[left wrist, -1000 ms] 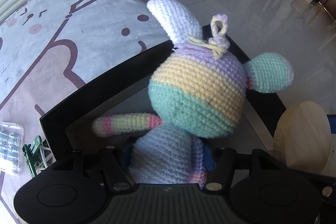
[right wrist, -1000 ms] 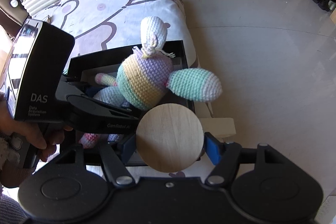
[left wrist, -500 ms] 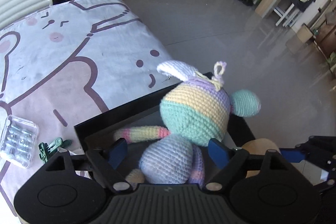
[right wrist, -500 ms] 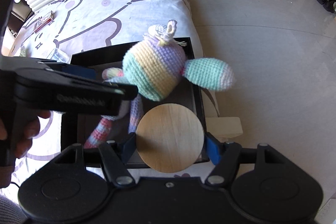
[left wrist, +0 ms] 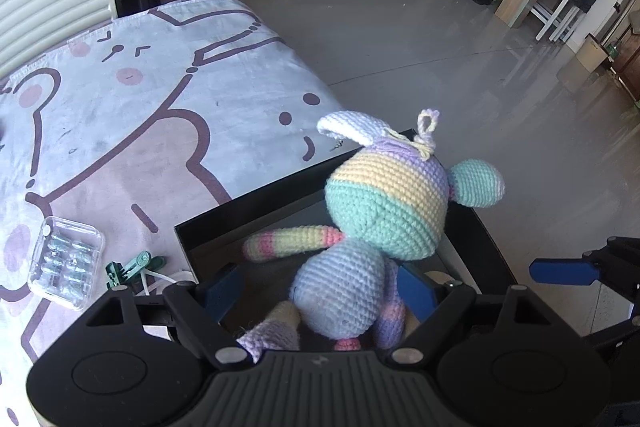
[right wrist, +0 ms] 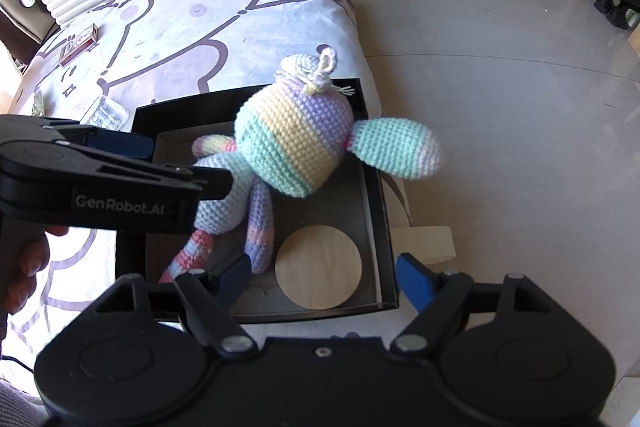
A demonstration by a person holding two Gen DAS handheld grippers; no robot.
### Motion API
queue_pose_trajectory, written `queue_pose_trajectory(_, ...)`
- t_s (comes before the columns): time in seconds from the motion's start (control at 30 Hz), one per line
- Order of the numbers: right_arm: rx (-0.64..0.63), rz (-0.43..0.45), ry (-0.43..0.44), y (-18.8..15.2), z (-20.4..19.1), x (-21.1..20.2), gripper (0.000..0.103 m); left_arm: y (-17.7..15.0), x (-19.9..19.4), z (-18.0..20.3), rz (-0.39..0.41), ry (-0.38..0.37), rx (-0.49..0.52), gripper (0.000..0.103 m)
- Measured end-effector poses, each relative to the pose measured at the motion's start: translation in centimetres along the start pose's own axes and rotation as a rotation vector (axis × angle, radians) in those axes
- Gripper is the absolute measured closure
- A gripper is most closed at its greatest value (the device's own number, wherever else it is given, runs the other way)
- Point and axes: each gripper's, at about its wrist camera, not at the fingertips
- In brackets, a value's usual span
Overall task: Organize objects
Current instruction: 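Open the right gripper releasing the disc while the left gripper releases the plush, then grasp the plush's dangling leg with the left gripper and tuck it into the box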
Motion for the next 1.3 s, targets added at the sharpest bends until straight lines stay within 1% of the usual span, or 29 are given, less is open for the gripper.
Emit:
queue_pose_trajectory(0.27, 0.031, 0.042, -0.003, -0.4, 0.3, -1.3, 0.023, -0.6, -1.9, 0.0, 0.023, 0.039, 0.003, 0.018)
queue_pose_trajectory(0.67, 0.074, 0.146, -0.007, -0.8, -0.2, -4.5, 0.023, -2.0, -6.8, -2.0, 0.090, 0.094, -0.076, 0.018)
queue_pose_trajectory(1.1, 0.070, 0.202, -0.020, -1.8, -1.9, -7.4, 0.022, -4.3, -11.3, -2.2, 0.133, 0.144, -0.081, 0.018)
queue_pose_trajectory(1.2, 0.076, 0.214, -0.027, -2.1, -2.1, -8.0, 0.020, -4.8, -12.0, -1.9, 0.138, 0.150, -0.076, 0.018)
queue_pose_trajectory(1.3, 0.089, 0.226, -0.033, -2.4, -2.0, -8.5, 0.015, -5.2, -12.6, -1.6, 0.145, 0.157, -0.069, 0.016)
Point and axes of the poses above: each gripper's, at about its wrist camera, not at the fingertips, and x roughly the way its jaws point, z to its right, y to its top, and after that the axes turned 4 degrees about -x, right-handed
